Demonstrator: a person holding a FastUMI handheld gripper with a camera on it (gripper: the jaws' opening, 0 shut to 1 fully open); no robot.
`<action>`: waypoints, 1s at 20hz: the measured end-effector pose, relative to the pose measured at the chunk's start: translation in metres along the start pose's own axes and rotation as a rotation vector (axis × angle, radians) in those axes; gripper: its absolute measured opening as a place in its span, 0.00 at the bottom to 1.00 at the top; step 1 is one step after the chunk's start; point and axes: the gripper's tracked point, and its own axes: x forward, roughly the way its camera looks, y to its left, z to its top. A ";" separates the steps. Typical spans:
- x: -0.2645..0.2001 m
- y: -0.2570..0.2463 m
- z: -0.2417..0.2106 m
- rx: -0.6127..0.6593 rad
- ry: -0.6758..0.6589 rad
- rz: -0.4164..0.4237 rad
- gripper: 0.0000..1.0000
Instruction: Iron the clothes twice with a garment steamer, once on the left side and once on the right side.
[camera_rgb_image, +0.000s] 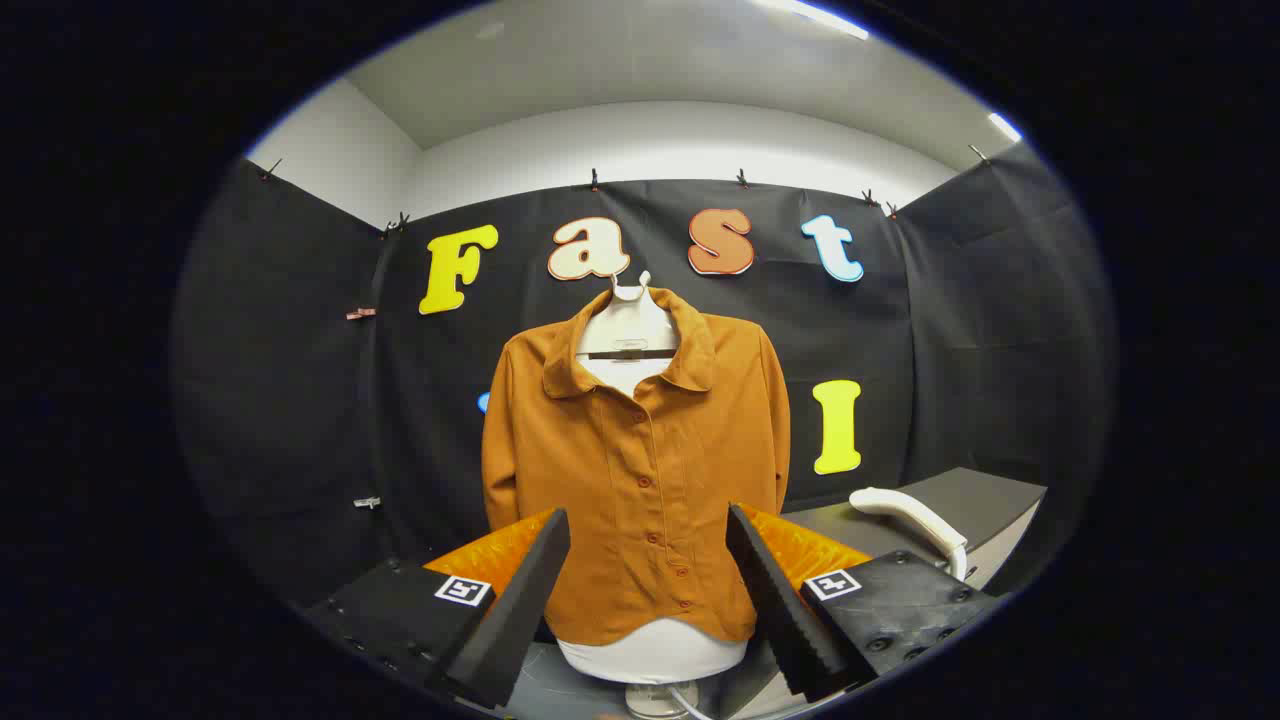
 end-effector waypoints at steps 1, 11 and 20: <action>0.000 0.002 0.000 0.002 -0.001 0.003 0.98; 0.008 0.002 -0.001 0.006 0.017 -0.010 0.98; 0.001 0.006 0.004 -0.009 0.009 -0.035 0.98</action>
